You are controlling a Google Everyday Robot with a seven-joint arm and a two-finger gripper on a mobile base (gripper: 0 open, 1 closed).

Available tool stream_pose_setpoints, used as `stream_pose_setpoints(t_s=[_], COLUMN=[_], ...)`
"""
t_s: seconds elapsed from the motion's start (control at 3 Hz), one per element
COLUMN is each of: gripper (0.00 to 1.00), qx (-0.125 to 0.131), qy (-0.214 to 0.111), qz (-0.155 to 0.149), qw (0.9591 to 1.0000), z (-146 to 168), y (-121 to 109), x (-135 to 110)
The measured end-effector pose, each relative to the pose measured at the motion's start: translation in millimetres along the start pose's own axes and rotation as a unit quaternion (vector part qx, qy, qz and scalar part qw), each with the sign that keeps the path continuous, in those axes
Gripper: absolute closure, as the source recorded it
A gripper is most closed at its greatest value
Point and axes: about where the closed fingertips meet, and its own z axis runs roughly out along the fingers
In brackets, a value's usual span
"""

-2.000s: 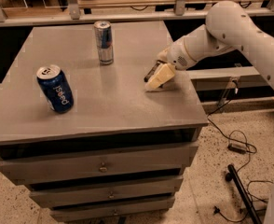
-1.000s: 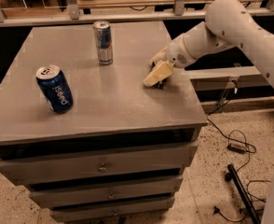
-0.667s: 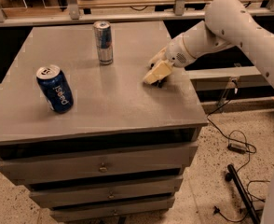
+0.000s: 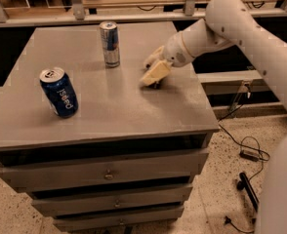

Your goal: Move rxbar chocolate near pepsi can

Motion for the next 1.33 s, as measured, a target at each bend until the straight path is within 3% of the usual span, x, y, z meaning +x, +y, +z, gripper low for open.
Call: stream_pose_setpoints(t_s=[0.33,0.67,1.0,1.33], gripper=[1.00,1.00,1.00,1.00], qx=[-0.074,-0.110,-0.111,-0.143], qy=[-0.041,-0.055,-0.055,-0.080], qz=[-0.079,-0.122,-0.122,-0.128], qw=[0.9933,0.9848,0.9848,0.9781], z=[37.5,52.1,52.5,62.0], y=[16.8,32.1,32.2,54.4], x=[-63.0,-96.5,-96.6,-95.6])
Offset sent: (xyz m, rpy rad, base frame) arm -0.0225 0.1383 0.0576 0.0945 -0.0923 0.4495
